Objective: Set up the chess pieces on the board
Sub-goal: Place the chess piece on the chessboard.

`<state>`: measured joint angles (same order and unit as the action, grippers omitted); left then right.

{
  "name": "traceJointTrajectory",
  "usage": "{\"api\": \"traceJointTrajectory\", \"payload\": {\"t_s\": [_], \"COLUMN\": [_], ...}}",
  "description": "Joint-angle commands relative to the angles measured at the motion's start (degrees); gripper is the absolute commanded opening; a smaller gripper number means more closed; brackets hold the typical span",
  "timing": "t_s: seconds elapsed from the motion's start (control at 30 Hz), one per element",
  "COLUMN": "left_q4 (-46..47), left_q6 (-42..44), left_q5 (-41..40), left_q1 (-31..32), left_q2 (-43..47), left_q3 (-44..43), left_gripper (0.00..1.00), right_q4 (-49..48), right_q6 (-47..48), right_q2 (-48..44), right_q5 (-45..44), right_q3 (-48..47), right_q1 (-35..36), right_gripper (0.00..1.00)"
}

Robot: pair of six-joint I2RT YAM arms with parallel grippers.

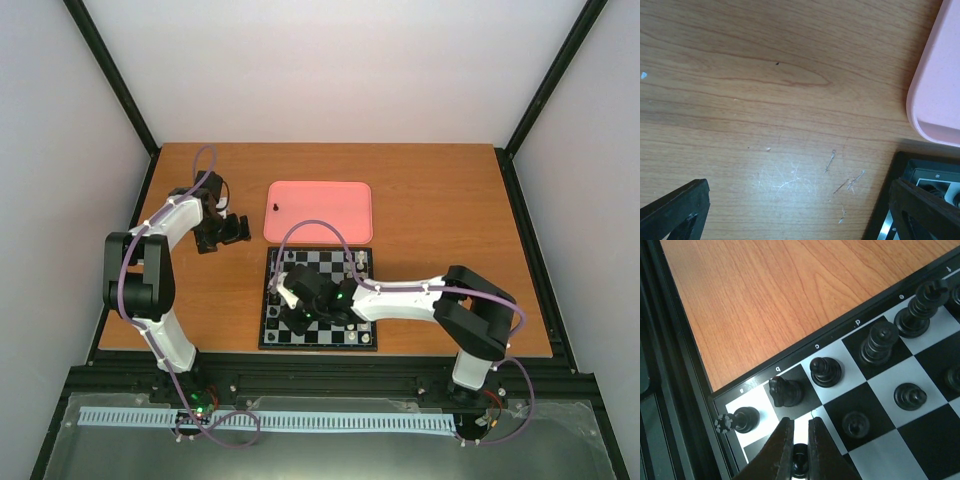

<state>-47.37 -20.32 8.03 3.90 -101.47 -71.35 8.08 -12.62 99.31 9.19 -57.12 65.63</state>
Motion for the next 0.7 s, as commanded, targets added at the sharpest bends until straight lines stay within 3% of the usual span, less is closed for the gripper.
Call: {"api": "traceJointTrajectory", "payload": {"t_s": [0.0, 0.67], "left_q4": [0.7, 1.0], "left_q6": [0.8, 0.8], "left_q5": [0.0, 0.4], "left_q1": [-0.1, -0.1], "left_q2": [1.6, 0.6], "left_q3": [-0.5, -0.5], "left_gripper": [1.0, 1.0], "right_q4": [-2.5, -3.2], "right_q6": [1.2, 1.2], "right_q2": [1.5, 4.8], "right_q5": [1.2, 0.5], "right_q3": [-2.1, -2.2], "right_q1": [0.4, 0.4], "right_gripper": [0.05, 0.1]}}
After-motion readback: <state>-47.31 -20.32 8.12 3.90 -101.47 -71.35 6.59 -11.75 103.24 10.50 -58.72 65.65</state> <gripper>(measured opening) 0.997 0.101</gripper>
